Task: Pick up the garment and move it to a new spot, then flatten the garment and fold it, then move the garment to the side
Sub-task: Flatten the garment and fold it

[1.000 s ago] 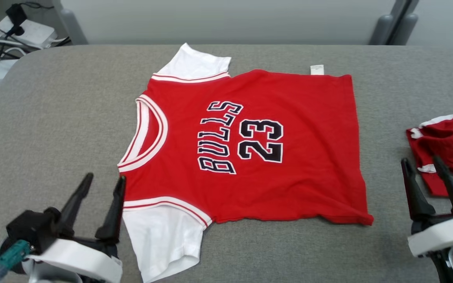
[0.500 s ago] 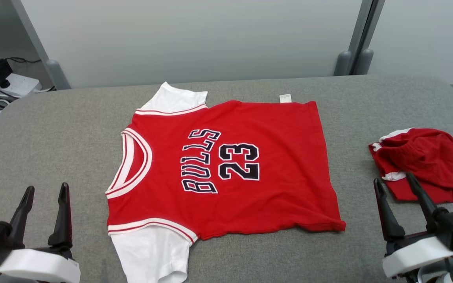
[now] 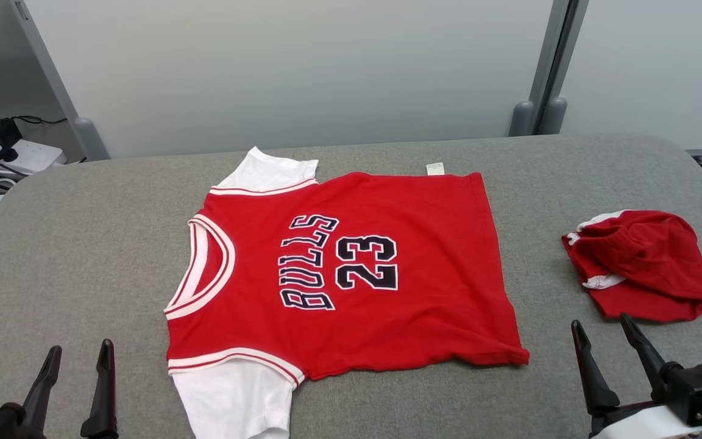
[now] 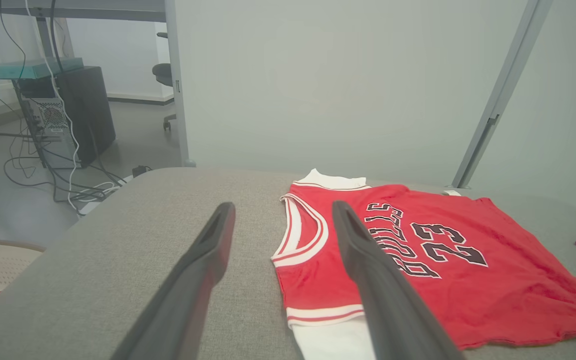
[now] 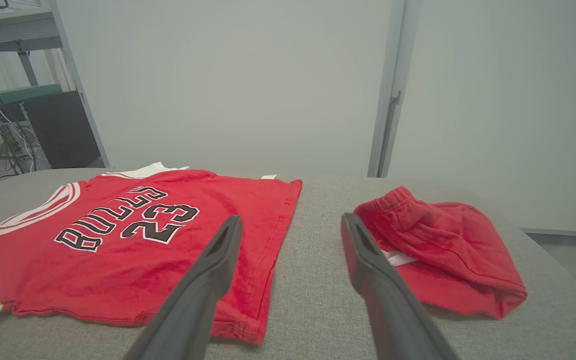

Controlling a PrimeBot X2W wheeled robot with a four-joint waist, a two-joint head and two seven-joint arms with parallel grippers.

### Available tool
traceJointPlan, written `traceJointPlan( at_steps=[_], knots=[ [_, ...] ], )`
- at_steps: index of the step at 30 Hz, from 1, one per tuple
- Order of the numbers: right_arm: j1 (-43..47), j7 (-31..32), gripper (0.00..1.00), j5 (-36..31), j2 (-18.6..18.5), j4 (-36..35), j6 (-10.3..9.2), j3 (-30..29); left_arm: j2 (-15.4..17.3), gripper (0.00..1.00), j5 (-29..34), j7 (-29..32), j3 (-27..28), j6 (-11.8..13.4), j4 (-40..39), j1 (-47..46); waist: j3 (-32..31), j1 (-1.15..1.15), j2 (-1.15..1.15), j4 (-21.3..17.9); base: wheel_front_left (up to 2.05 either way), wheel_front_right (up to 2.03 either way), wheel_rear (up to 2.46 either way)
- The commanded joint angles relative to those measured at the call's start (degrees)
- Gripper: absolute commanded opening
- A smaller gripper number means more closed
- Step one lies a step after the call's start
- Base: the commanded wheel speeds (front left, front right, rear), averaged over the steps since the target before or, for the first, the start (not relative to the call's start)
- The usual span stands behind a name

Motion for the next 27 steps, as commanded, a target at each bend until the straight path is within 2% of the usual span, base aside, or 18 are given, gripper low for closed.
traceJointPlan(
  at_steps=[1, 9, 20, 23, 27],
  knots=[
    [-1.1, -0.9, 1.00, -0.2, -0.6, -1.7, 0.24, 1.0, 1.1, 1.00, 1.1, -0.8, 3.0, -0.6, -1.0, -2.2, 0.0, 0.00, 0.00, -0.1, 0.00, 0.00, 0.00],
    [-1.2, -0.8, 1.00, 0.6, -0.9, -1.8, 0.24, 1.2, -0.4, 1.00, 2.4, -0.8, 4.1, -1.7, -0.6, -1.8, 0.2, 0.00, 0.00, 0.3, 0.00, 0.00, 0.00],
    [-1.8, -0.4, 1.00, 0.7, -1.2, -2.2, 0.24, 1.5, -0.5, 1.00, 3.6, -0.8, 3.4, -2.6, -0.2, -2.8, 0.9, 0.00, 0.00, 1.4, 0.00, 0.00, 0.00],
    [-1.8, 0.1, 1.00, 0.9, -1.0, -2.0, 0.24, 2.1, -0.8, 1.00, 2.9, 1.2, 1.7, -3.5, -0.2, -2.7, 1.3, 0.00, 0.00, 1.6, 0.00, 0.00, 0.00],
    [-1.2, 1.5, 1.00, 2.1, -0.6, 0.4, 0.24, 3.7, -2.6, 1.00, -0.6, 6.9, -2.2, -5.7, 1.3, -2.0, 2.7, 0.00, 0.00, 2.5, 0.00, 0.00, 0.00]
  ],
)
